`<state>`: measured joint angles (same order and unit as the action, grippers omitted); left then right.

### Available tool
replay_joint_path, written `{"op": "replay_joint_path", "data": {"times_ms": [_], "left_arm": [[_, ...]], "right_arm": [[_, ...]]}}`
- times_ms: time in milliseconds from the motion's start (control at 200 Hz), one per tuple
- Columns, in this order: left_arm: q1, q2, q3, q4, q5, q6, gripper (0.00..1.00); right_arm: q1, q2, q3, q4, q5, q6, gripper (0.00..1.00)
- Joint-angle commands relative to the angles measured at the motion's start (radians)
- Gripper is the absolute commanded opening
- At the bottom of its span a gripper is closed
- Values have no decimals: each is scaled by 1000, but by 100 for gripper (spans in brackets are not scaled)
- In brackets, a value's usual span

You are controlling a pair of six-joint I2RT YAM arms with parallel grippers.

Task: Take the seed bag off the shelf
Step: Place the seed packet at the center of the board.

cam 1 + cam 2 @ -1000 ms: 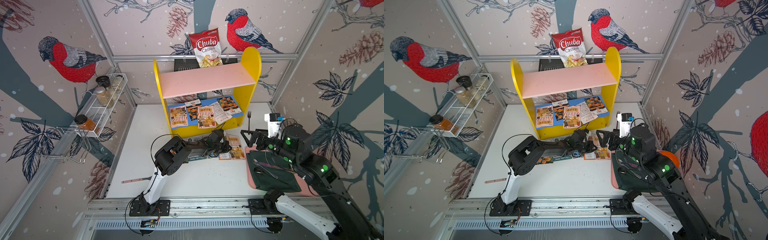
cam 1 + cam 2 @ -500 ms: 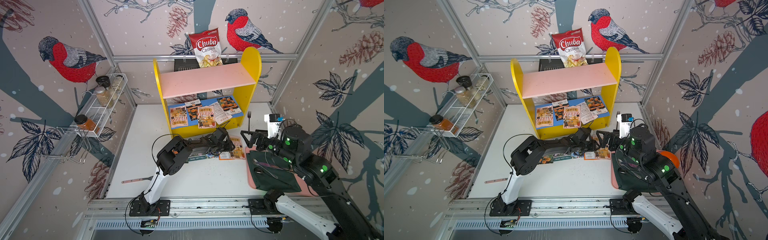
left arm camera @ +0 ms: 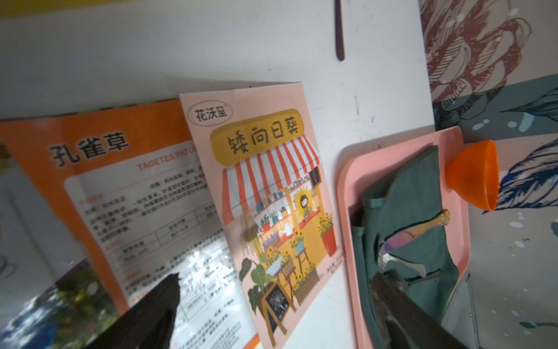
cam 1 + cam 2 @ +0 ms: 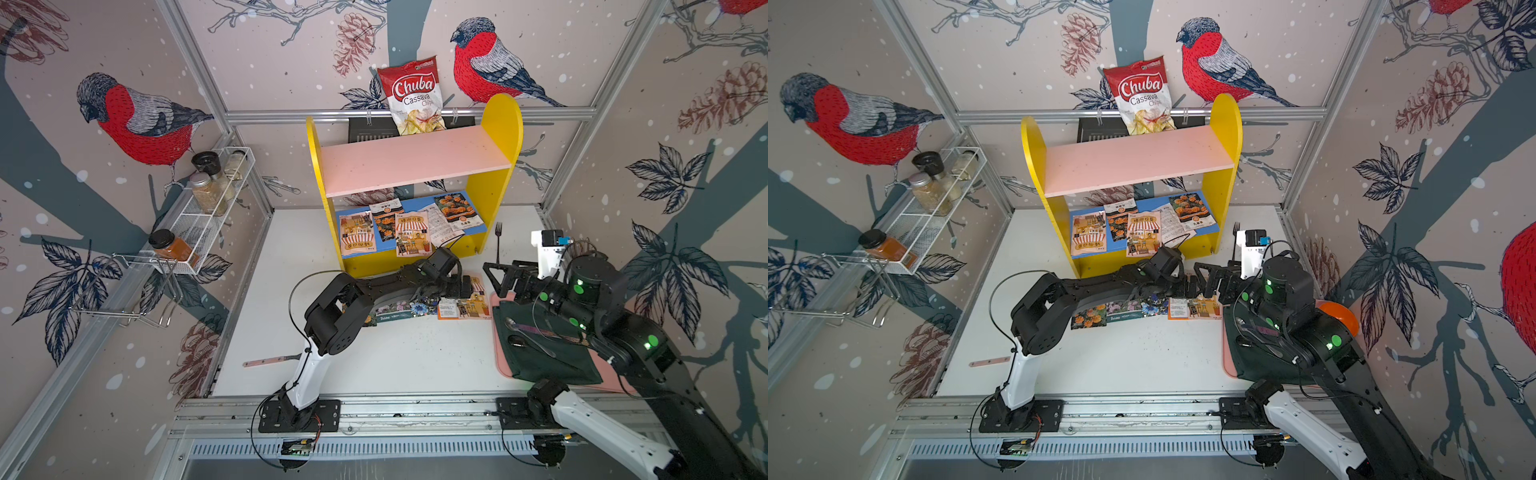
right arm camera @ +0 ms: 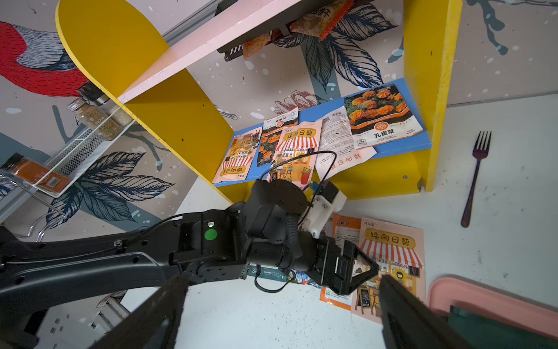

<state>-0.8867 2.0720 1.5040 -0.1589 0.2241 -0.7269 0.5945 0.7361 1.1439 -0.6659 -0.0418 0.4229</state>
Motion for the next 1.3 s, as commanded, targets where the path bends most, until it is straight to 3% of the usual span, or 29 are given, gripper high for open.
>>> {"op": "replay_joint_path", "data": {"times_ms": [0, 300, 735, 996, 1296], "left_arm": [[-1, -72, -20, -8, -40, 59, 98], [2, -336, -178, 40, -54, 133, 97], [127, -898, -612, 154, -85, 137, 99], [158, -1147, -702, 21, -173, 185, 98], [160, -1342, -789, -97, -183, 237, 97]], "right_arm": [[1, -15, -8, 21, 19, 8, 100], [1, -17, -49, 86, 30, 47, 100], [-7, 16, -196, 285, 8, 171, 100], [-19, 116, -339, 542, -107, 312, 97], [-20, 274, -433, 800, -144, 422, 83]]}}
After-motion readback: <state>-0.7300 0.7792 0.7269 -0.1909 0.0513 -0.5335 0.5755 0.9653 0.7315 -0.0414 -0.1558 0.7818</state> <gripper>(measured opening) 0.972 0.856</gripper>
